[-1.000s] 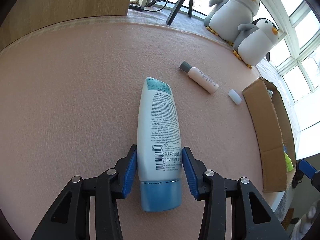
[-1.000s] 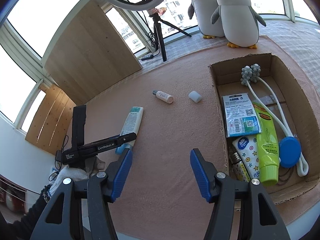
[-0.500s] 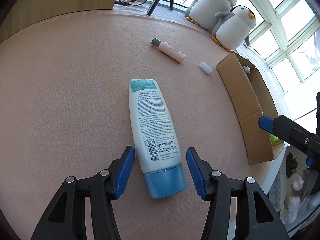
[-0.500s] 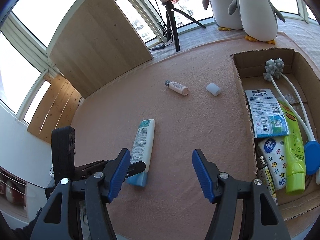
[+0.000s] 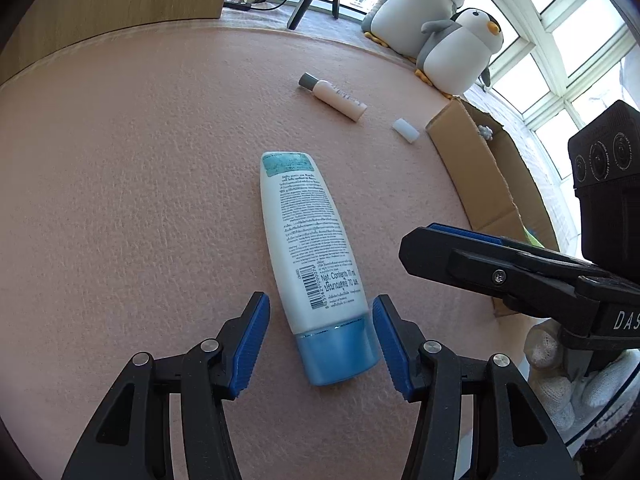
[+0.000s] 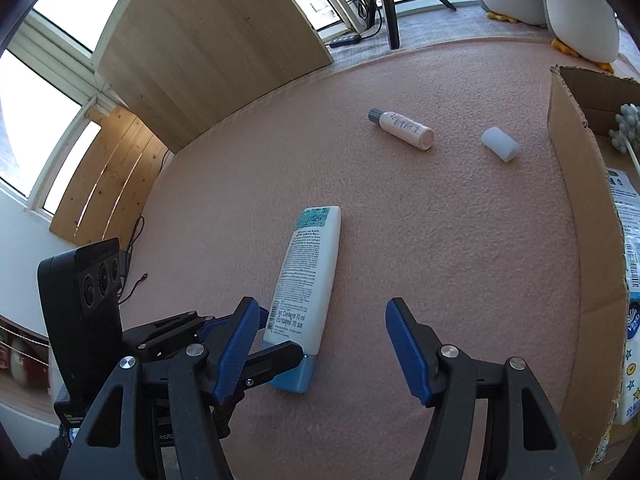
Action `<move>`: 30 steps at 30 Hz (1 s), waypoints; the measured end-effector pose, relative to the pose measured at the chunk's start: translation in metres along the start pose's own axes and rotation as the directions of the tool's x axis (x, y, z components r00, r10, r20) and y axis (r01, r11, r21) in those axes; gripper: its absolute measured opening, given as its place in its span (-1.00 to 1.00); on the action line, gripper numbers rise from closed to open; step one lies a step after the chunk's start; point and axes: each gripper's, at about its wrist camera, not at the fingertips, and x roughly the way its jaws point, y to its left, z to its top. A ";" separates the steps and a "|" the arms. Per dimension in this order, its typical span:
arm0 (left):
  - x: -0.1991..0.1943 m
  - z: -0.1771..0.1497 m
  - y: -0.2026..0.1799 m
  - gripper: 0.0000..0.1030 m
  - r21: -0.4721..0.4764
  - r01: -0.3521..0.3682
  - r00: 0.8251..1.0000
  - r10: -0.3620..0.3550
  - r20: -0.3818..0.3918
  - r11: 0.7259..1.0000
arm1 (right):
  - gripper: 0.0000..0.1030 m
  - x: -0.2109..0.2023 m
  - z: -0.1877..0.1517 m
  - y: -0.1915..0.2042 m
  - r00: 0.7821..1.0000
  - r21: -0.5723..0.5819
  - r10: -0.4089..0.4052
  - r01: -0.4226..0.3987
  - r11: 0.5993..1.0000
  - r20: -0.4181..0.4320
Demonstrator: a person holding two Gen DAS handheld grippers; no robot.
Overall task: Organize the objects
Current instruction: 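Close the right tool on the lotion tube beside the left tool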
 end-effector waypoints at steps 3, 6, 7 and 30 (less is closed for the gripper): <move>0.002 0.000 0.001 0.11 -0.015 0.017 1.000 -0.017 0.002 1.000 | 0.21 0.012 0.001 0.000 0.999 0.018 0.017 -0.016 1.000 -0.036; 0.003 0.001 0.001 0.09 -0.025 0.032 0.999 -0.032 0.003 0.999 | 0.20 0.020 0.000 0.003 0.998 0.014 0.034 -0.033 0.999 -0.059; 0.003 0.001 0.001 0.09 -0.025 0.034 0.999 -0.034 0.004 0.999 | 0.20 0.023 0.000 0.004 0.997 0.012 0.037 -0.037 0.999 -0.066; 0.012 -0.002 -0.006 -0.04 -0.036 0.040 0.999 -0.040 0.002 0.999 | -0.31 0.034 -0.002 -0.003 0.990 -0.010 0.037 -0.039 0.999 -0.133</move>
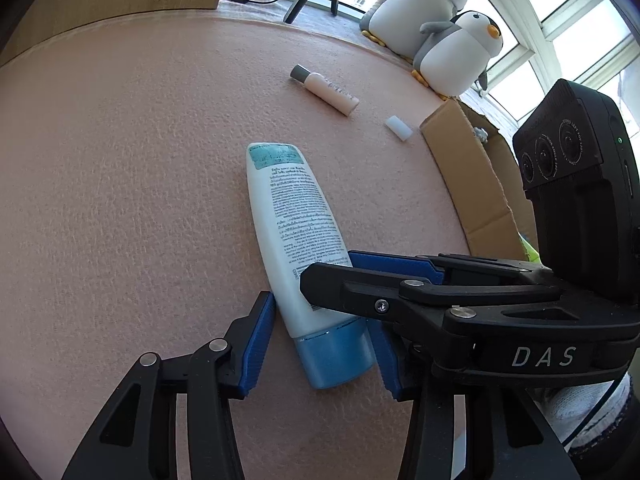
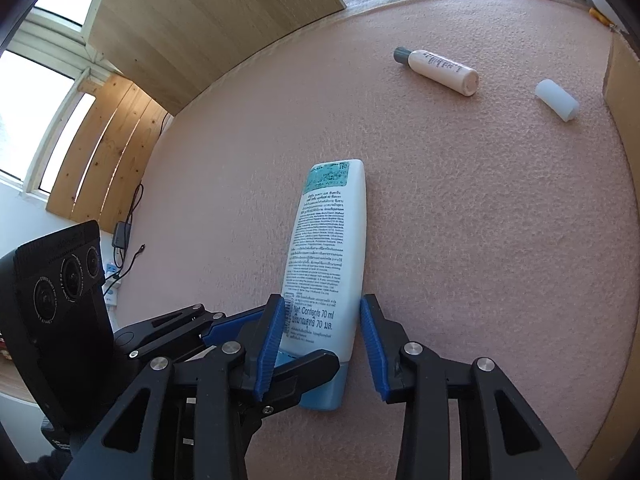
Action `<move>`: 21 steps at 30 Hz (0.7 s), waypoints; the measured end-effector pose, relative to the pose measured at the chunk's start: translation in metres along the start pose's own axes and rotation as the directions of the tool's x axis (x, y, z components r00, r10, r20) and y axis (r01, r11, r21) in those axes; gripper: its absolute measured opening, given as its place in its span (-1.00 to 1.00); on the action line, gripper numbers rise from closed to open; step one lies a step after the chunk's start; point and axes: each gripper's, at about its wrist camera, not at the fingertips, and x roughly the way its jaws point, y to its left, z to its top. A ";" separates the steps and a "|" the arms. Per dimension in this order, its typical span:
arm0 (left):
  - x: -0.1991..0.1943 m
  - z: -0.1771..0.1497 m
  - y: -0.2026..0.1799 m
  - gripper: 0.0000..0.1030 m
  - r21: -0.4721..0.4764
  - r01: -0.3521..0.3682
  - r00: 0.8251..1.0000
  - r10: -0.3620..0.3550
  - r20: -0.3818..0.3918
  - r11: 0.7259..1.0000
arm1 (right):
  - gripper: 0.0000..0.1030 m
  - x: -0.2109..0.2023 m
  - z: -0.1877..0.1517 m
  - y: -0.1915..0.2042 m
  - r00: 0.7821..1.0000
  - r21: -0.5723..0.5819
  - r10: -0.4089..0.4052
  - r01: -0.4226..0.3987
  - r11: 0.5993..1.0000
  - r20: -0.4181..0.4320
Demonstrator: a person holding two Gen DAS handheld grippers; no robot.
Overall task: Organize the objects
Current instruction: 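Close the right tool on the lotion tube beside the left tool, then carry the lotion tube with the right tool and lower it into the box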
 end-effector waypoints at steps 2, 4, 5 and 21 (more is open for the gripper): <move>0.000 0.000 0.000 -0.04 -0.006 0.000 1.000 0.000 0.002 1.000 | -0.31 0.001 0.000 -0.002 1.000 0.002 0.004 -0.004 1.000 0.000; 0.001 0.000 -0.002 -0.03 -0.002 -0.004 1.000 0.004 0.001 1.000 | -0.31 0.000 -0.002 0.000 1.000 -0.009 -0.006 0.006 1.000 0.002; 0.000 0.000 -0.004 -0.03 -0.002 -0.003 1.000 0.003 0.002 1.000 | -0.31 0.000 -0.003 0.001 1.000 -0.015 -0.011 0.011 1.000 0.004; -0.016 0.021 -0.075 -0.04 0.120 0.043 0.997 -0.050 0.057 0.992 | -0.31 -0.075 -0.006 -0.018 0.987 -0.013 -0.045 0.048 0.999 0.157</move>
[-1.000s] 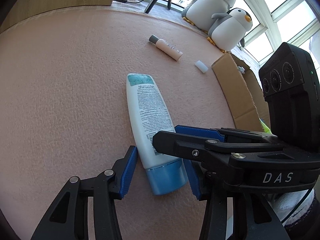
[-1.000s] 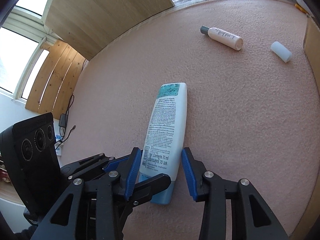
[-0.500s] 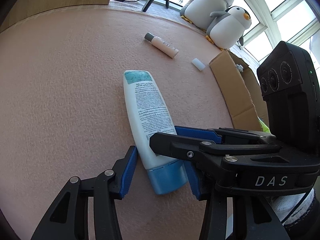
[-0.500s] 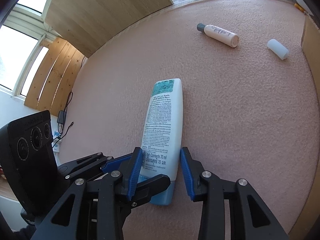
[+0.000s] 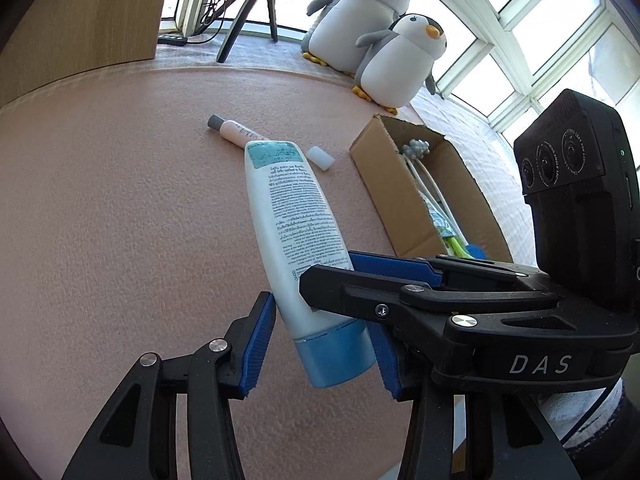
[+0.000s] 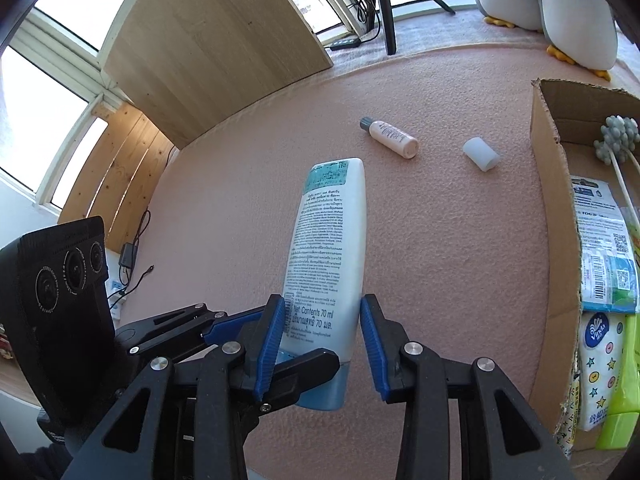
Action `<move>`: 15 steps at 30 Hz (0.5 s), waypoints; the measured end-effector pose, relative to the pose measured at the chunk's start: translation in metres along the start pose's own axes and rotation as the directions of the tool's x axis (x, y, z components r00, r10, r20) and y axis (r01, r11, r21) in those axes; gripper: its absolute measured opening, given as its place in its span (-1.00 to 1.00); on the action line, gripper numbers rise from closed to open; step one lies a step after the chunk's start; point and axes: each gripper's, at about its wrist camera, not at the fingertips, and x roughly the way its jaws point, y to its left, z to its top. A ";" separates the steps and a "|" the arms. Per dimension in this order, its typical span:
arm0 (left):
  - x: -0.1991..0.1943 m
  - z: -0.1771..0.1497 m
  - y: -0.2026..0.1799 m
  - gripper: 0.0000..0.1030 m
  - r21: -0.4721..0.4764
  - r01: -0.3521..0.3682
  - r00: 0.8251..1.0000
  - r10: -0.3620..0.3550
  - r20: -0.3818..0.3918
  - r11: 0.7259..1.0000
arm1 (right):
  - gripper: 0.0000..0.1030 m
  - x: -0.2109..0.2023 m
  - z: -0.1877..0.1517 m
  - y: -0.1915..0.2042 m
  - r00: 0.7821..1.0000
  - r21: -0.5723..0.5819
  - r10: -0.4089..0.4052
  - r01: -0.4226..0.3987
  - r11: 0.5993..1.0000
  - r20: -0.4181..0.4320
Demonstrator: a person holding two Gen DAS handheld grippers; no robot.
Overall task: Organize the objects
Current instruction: 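Carry the lotion tube with the right tool and lower it into the box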
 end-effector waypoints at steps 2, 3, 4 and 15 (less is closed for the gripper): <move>0.002 0.006 -0.013 -0.04 0.025 0.012 1.000 -0.012 0.006 1.000 | -0.31 -0.014 0.001 -0.008 1.000 0.008 -0.011 0.011 1.000 0.026; 0.003 0.009 -0.021 -0.04 0.036 0.018 1.000 -0.019 0.008 0.999 | -0.31 -0.020 0.002 -0.011 0.999 0.013 -0.017 0.017 1.000 0.037; 0.004 0.012 -0.027 -0.04 0.046 0.025 1.000 -0.026 0.010 0.999 | -0.31 -0.026 0.003 -0.015 0.999 0.019 -0.023 0.023 1.000 0.048; 0.041 0.033 -0.103 -0.04 0.146 0.101 0.995 -0.100 -0.012 0.984 | -0.31 -0.081 -0.003 -0.070 0.987 0.101 -0.088 0.075 0.992 0.134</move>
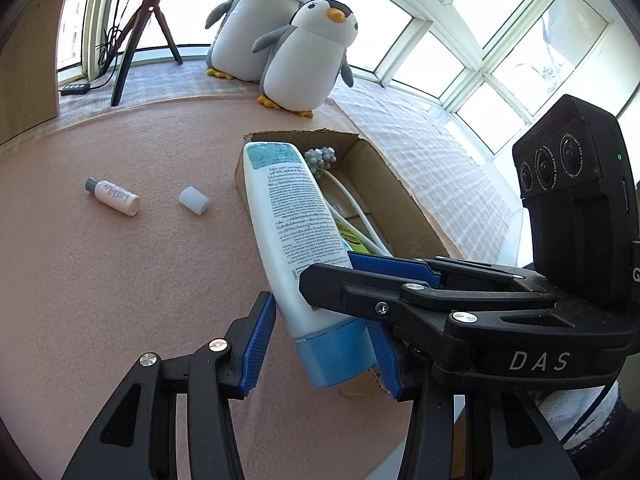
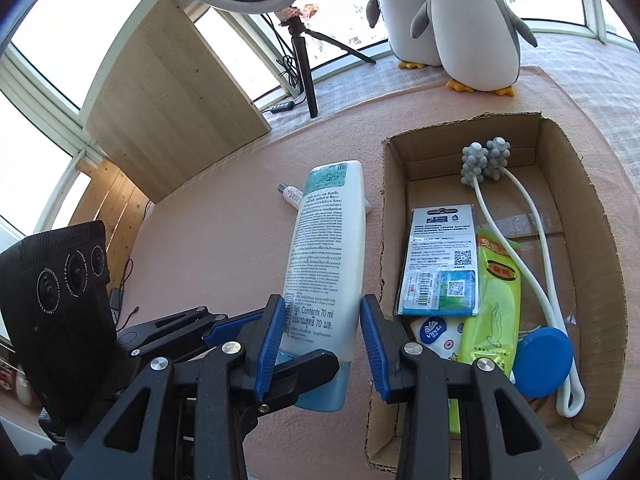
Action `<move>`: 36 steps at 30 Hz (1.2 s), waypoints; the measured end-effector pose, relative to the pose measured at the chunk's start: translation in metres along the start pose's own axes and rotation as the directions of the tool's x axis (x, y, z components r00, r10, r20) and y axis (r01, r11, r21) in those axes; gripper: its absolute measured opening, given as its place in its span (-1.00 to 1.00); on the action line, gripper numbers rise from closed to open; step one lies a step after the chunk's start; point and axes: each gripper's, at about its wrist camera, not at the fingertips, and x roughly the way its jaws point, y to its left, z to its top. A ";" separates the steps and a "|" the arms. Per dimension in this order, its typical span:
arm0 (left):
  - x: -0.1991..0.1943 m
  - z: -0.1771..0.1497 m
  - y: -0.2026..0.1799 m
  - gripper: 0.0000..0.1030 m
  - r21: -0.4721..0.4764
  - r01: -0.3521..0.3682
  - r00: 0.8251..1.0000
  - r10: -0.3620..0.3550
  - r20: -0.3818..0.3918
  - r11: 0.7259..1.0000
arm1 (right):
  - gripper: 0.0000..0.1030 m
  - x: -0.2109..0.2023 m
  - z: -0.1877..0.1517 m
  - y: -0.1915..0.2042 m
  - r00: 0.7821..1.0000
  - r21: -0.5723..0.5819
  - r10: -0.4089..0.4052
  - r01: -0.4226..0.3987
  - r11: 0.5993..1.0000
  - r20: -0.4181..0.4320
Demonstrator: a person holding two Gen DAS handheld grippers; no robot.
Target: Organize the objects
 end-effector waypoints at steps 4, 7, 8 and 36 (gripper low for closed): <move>0.014 0.005 -0.020 -0.04 0.025 0.023 1.000 -0.023 -0.014 0.999 | -0.31 -0.014 -0.001 -0.020 1.000 0.031 -0.016 0.015 0.999 0.019; 0.024 0.008 -0.032 -0.04 0.041 0.039 0.999 -0.038 -0.025 0.998 | -0.31 -0.021 -0.002 -0.032 0.999 0.048 -0.028 0.026 0.998 0.029; 0.028 0.009 -0.035 -0.04 0.046 0.043 0.999 -0.042 -0.029 0.998 | -0.31 -0.024 -0.002 -0.034 0.999 0.054 -0.031 0.029 0.998 0.032; 0.014 0.006 -0.036 0.22 0.098 -0.040 0.999 0.039 0.008 0.994 | -0.18 -0.032 -0.005 -0.041 0.997 0.098 -0.042 0.036 0.995 0.061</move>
